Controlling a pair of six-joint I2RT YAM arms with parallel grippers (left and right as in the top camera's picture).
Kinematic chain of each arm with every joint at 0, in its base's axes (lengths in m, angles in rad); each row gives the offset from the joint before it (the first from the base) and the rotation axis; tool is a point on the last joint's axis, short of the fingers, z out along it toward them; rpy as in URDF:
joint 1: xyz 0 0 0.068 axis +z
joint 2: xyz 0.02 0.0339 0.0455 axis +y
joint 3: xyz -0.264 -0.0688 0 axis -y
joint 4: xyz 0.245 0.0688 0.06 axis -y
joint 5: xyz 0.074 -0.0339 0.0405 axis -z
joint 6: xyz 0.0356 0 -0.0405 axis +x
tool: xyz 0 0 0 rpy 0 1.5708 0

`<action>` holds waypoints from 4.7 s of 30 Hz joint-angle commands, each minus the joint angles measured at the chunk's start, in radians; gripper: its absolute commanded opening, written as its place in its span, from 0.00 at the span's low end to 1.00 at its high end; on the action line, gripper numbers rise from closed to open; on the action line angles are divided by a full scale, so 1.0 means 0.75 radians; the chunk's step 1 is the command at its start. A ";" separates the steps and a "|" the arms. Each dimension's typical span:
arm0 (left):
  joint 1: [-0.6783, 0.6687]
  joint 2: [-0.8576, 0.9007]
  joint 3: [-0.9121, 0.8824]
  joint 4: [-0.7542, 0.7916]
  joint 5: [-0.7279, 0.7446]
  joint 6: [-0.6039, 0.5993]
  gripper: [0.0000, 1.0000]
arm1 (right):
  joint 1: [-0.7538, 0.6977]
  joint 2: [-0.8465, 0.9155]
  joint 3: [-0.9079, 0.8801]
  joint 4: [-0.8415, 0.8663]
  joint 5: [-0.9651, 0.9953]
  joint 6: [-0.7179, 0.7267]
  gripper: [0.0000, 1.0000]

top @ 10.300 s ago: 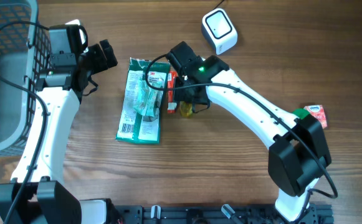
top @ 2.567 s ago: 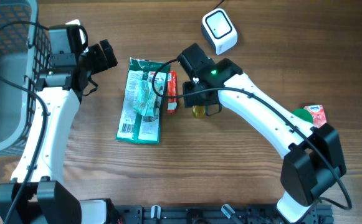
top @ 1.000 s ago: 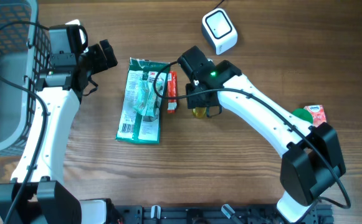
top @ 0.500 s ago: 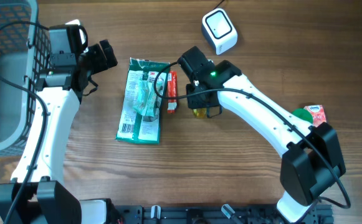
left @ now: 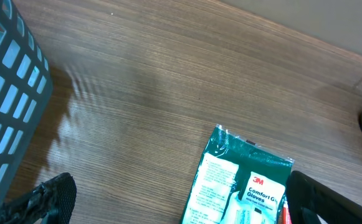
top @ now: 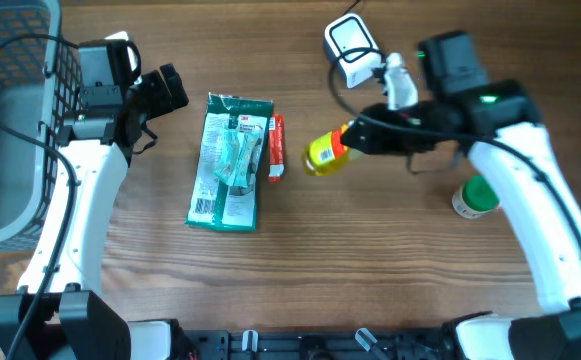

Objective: Scan the item barcode

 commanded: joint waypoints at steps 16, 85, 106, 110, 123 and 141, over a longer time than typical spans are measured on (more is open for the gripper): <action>0.006 0.000 0.009 0.000 -0.013 0.012 1.00 | -0.108 -0.049 -0.340 -0.225 -0.997 -0.830 0.38; 0.006 0.000 0.009 0.000 -0.013 0.012 1.00 | 0.488 1.200 0.622 1.629 2.637 -1.321 0.26; 0.006 0.000 0.009 0.000 -0.013 0.012 1.00 | 0.520 0.653 0.623 1.265 2.589 -1.035 0.28; 0.006 0.000 0.009 0.000 -0.013 0.012 1.00 | 0.485 0.409 0.623 0.626 2.223 -0.498 0.28; 0.006 0.000 0.009 0.000 -0.013 0.012 1.00 | -0.344 0.262 0.478 -0.017 1.085 0.030 0.27; 0.006 0.000 0.009 -0.001 -0.013 0.012 1.00 | -0.809 0.262 -0.111 0.441 1.085 0.071 0.28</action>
